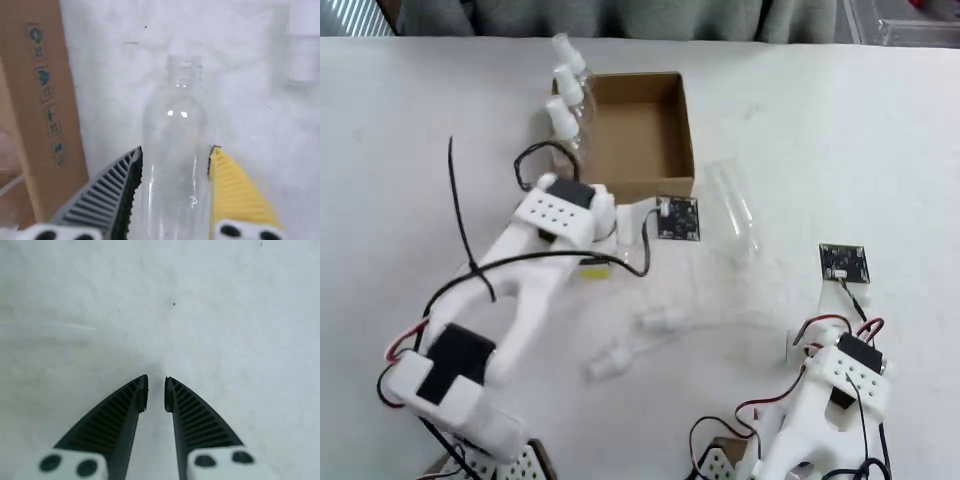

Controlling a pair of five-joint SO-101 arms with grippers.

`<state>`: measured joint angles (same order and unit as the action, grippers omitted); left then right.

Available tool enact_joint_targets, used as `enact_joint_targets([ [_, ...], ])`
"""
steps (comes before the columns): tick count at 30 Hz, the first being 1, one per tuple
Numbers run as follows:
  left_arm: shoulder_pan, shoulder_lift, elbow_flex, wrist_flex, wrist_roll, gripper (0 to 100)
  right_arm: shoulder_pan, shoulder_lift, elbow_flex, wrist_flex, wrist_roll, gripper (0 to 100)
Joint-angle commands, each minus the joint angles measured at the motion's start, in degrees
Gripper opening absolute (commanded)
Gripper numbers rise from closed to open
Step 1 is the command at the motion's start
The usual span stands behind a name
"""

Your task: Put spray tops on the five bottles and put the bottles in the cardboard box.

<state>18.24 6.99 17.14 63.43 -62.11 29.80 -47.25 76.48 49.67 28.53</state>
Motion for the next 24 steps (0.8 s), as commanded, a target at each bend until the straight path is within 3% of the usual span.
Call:
enact_joint_targets([
  [1, 0.04, 2.42, -5.45, 0.79, -0.26, 26, -0.75, -0.84, 0.09, -0.57, 0.70, 4.2],
  [17, 1.71, 3.38, -5.01, -5.89, 0.88, 28, -1.89, -0.84, 0.26, -0.66, 0.70, 4.1],
  [24, 1.54, 11.03, -8.62, -6.51, 0.97, 28, -1.89, -0.84, 0.26, -0.57, 0.70, 4.1],
])
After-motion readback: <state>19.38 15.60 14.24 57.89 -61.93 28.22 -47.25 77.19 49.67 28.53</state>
